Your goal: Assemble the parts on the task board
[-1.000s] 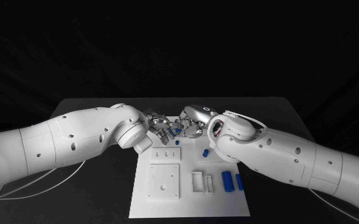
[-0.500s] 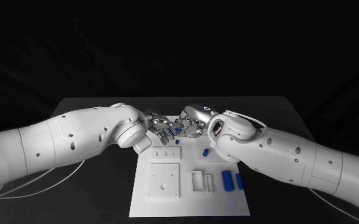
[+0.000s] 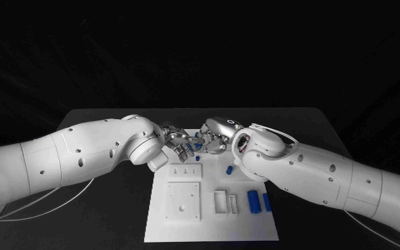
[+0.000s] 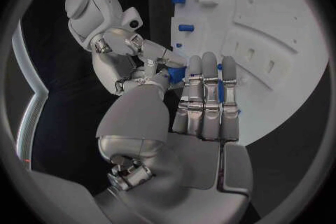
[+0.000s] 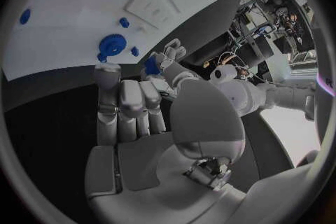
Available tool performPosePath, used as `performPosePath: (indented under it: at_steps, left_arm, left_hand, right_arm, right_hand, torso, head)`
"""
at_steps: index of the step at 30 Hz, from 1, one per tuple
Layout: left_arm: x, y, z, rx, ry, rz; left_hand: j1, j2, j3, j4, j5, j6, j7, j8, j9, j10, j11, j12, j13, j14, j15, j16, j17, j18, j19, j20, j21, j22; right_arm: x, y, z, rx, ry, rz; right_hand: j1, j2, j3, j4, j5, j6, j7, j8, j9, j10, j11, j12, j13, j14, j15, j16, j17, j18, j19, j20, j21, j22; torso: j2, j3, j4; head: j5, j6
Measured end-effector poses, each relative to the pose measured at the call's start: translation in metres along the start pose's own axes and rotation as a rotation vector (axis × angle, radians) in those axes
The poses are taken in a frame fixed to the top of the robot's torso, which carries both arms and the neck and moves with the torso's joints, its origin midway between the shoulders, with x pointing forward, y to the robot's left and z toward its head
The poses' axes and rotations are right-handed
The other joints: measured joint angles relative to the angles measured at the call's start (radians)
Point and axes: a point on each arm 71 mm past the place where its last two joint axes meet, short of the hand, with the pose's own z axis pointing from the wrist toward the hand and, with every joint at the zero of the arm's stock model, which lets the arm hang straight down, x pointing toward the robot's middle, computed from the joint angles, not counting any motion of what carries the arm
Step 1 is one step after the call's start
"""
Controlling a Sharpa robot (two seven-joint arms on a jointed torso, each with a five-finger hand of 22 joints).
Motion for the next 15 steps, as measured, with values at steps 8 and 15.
performPosePath:
  at_steps: [8, 15]
  left_arm:
    - [-0.0005, 0.0001, 0.0003, 0.001, -0.001, -0.002]
    - [-0.0026, 0.0005, 0.0008, -0.001, -0.006, -0.012]
  left_hand:
    - [0.025, -0.048, -0.01, -0.01, 0.102, 0.005, 0.005, 0.003, 0.0, 0.013, -0.005, 0.0, 0.0, 0.007, -0.007, 0.012, 0.007, 0.016, -0.004, -0.004, 0.019, 0.019]
    - [-0.06, -0.11, 0.177, -0.184, 0.157, 0.02, -0.018, 0.028, 0.043, 0.013, -0.006, 0.0, 0.0, 0.009, -0.009, 0.016, 0.016, 0.016, -0.004, -0.004, -0.005, -0.002]
  right_arm:
    - [0.0005, 0.0006, 0.0001, -0.004, 0.001, 0.001]
    - [0.0015, 0.0014, 0.0001, -0.008, 0.004, 0.002]
  right_hand:
    - [0.001, 0.001, 0.0, 0.0, 0.0, 0.0, 0.0, -0.001, 0.0, -0.002, -0.002, -0.004, 0.0, 0.0, 0.0, 0.0, 0.0, 0.0, 0.0, 0.0, 0.0, 0.0]
    - [0.004, -0.001, 0.0, 0.0, -0.001, 0.009, -0.003, -0.003, 0.0, -0.002, -0.002, -0.004, 0.0, 0.0, 0.0, 0.0, 0.0, 0.0, 0.0, 0.0, 0.0, 0.0]
  torso:
    - [0.0, 0.0005, 0.0]
    - [0.0, 0.0006, -0.0004]
  head:
    - [0.0, -0.002]
    - [-0.002, -0.004]
